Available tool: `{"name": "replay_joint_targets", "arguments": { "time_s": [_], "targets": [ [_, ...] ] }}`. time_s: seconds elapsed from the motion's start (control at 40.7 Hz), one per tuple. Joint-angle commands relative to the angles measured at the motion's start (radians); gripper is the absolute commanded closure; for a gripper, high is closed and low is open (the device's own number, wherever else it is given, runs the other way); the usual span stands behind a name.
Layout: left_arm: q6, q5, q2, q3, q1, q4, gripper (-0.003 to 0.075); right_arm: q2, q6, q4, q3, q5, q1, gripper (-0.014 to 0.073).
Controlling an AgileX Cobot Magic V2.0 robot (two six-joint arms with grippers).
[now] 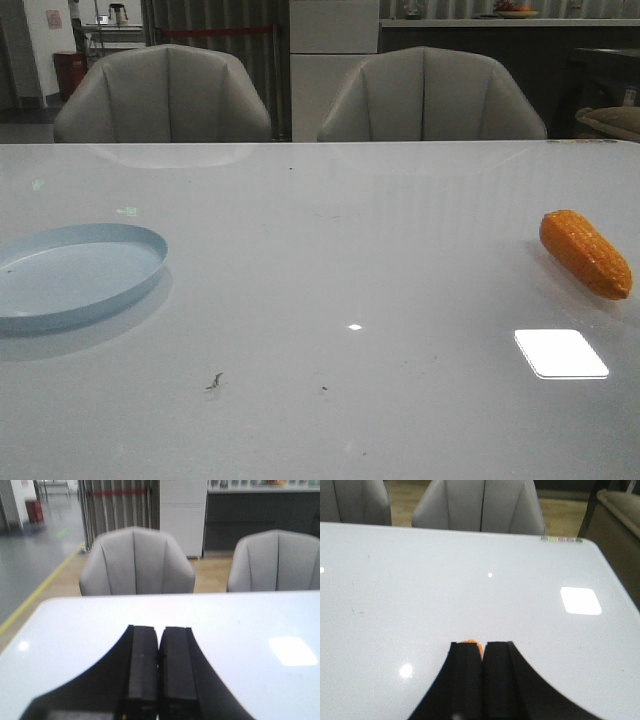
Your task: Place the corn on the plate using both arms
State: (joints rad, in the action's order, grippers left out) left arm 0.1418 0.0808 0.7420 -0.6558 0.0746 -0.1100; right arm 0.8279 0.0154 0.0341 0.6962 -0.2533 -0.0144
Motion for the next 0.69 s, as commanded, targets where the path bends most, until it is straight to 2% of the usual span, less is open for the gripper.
{"name": "replay_joint_targets", "arguments": {
  "time_s": [0.0, 0.074, 0.123, 0.196, 0.27, 0.319, 0.393, 0.516, 0.663],
  "targets": [
    [-0.007, -0.063, 0.036, -0.035, -0.002, -0.024, 0.0627, 0.034, -0.006, -0.011, 0.031, 0.073, 0.005, 0.0557],
    [-0.007, -0.058, 0.066, -0.035, -0.002, -0.024, 0.0626, 0.059, -0.006, -0.011, 0.031, 0.073, 0.005, 0.0553],
    [-0.007, -0.058, 0.082, -0.035, -0.002, -0.018, 0.0618, 0.070, -0.006, -0.011, 0.031, 0.073, 0.005, 0.0519],
    [-0.007, -0.056, 0.109, -0.035, -0.002, -0.016, 0.0554, 0.084, -0.006, -0.011, 0.031, 0.073, 0.005, 0.0358],
    [-0.007, -0.028, 0.152, -0.035, -0.002, -0.012, 0.0412, 0.099, -0.006, -0.011, 0.031, 0.073, 0.005, 0.0149],
    [-0.007, -0.024, 0.194, -0.035, -0.002, -0.012, 0.0332, 0.106, -0.006, -0.011, 0.031, 0.073, 0.005, 0.0090],
    [-0.007, -0.031, 0.245, -0.035, -0.002, -0.028, 0.0275, 0.113, -0.006, -0.011, 0.031, 0.073, 0.005, 0.0084],
    [-0.007, -0.013, 0.313, -0.049, -0.002, -0.068, 0.0278, 0.116, -0.006, -0.011, 0.031, 0.073, 0.005, 0.0084],
    [-0.009, 0.204, 0.445, -0.217, -0.053, -0.068, 0.0278, 0.116, -0.006, -0.011, 0.031, 0.073, 0.005, 0.0084]
  ]
}}
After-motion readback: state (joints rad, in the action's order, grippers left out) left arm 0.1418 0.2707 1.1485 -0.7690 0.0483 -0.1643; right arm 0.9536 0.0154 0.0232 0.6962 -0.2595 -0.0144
